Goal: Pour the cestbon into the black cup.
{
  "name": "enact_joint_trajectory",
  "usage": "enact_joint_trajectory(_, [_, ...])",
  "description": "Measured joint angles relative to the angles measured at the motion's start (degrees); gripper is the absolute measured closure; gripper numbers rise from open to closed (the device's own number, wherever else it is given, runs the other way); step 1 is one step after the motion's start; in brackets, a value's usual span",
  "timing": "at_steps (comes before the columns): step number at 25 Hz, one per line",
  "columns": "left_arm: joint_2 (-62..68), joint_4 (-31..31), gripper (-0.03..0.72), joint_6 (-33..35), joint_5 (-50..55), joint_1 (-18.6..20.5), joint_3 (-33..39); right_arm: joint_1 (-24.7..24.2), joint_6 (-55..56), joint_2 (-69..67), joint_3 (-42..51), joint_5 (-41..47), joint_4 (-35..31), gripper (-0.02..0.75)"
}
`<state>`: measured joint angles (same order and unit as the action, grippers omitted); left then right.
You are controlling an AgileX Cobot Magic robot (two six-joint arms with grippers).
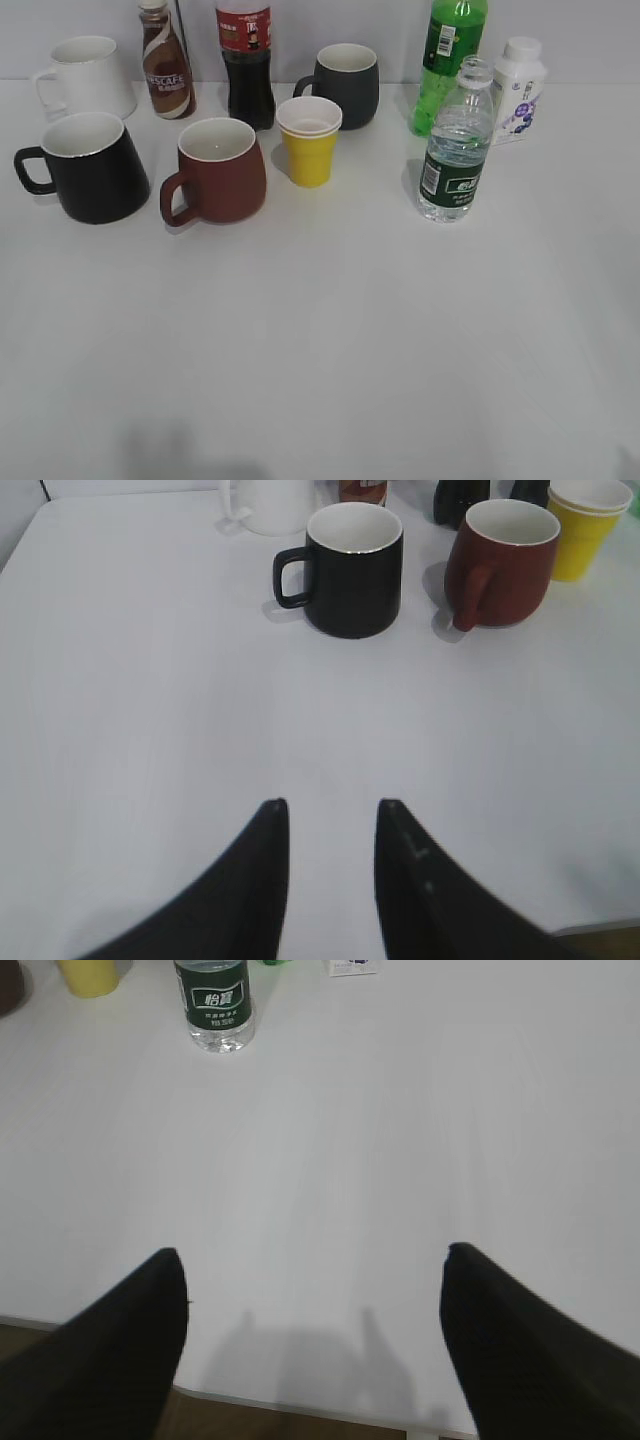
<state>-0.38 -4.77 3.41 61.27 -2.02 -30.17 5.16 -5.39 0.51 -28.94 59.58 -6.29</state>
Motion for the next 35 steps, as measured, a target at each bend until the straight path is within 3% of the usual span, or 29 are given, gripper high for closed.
enact_joint_trajectory(35, [0.0,-0.2,0.464,0.0,0.0,0.0,0.0,0.0,0.0,0.0,0.0,0.0,0.0,0.148])
